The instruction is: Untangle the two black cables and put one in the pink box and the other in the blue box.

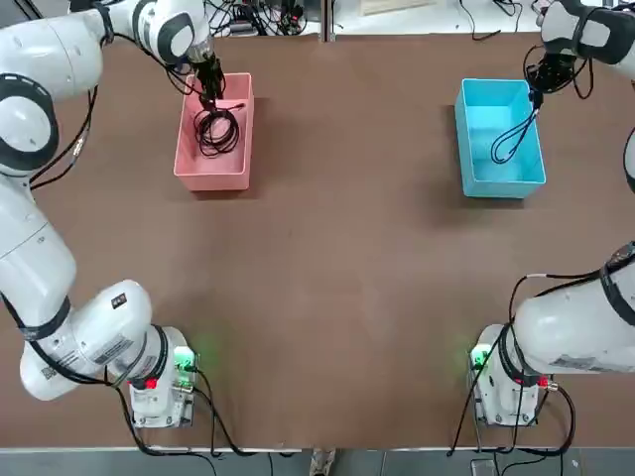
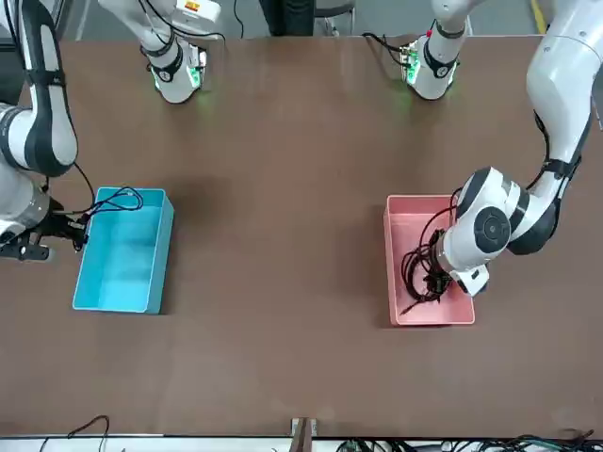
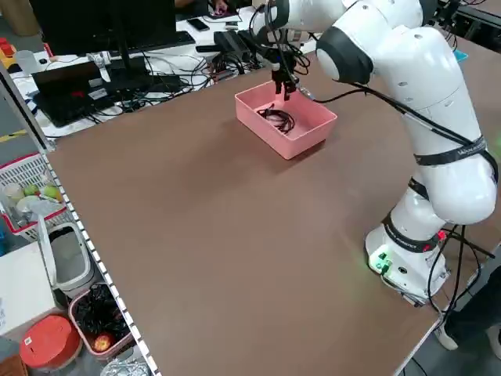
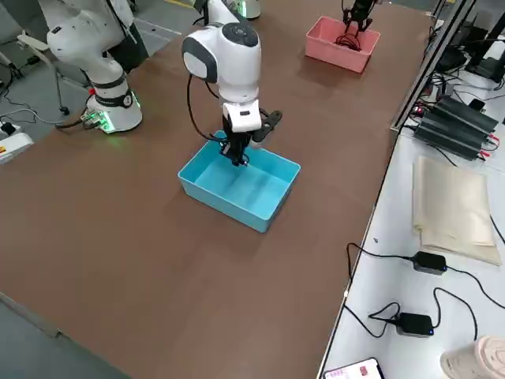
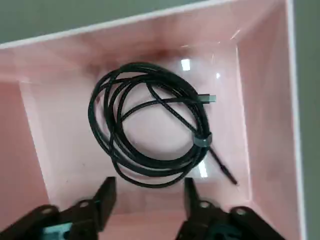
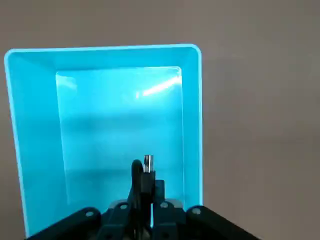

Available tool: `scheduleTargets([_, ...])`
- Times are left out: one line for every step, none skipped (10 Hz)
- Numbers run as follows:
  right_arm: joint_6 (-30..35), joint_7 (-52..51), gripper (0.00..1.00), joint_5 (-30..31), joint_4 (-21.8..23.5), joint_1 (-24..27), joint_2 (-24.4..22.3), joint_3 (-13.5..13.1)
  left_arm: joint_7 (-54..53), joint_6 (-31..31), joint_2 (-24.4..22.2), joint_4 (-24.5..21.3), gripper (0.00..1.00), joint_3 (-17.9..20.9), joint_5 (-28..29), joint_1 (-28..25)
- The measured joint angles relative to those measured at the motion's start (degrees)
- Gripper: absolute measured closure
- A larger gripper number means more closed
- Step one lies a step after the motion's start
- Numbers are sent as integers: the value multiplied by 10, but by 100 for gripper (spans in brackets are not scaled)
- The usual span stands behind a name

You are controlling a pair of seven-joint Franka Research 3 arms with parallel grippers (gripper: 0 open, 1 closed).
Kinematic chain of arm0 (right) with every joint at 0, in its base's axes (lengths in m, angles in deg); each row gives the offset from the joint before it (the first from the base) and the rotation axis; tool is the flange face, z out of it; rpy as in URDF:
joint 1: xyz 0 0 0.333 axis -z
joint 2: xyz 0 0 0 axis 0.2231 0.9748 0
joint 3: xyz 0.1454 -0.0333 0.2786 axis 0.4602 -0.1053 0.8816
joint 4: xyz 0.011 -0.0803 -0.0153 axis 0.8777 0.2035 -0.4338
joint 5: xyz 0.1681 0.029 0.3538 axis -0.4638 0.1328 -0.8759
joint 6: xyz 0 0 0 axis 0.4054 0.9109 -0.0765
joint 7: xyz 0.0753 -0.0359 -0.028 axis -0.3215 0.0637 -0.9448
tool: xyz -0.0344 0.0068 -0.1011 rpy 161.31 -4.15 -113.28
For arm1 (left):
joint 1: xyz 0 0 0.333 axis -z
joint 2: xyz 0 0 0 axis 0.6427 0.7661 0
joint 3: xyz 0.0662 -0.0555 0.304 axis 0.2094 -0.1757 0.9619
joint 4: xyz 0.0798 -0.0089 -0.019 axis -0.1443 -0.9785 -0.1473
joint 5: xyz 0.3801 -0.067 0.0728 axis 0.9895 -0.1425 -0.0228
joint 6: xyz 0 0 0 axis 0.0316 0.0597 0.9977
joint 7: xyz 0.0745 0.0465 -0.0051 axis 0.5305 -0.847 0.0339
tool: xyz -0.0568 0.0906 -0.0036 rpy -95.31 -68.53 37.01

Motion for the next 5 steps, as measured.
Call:
scheduleTargets([-15,0,88,0,0,-1,11,4,0,8,-11,6,14,-8,0,-3])
scheduleTargets([-32,0,88,0,0,-3,24,7,-2,30,-27,13,0,-30,0,-11])
scheduleTargets([-51,0,88,0,0,-5,39,10,-16,64,-44,18,0,-70,0,-32])
scheduleTargets([-68,2,88,0,0,-7,53,12,-40,109,-55,19,0,-121,0,-64])
scheduleTargets([-77,4,88,0,0,-10,64,12,-61,150,-61,18,0,-174,0,-100])
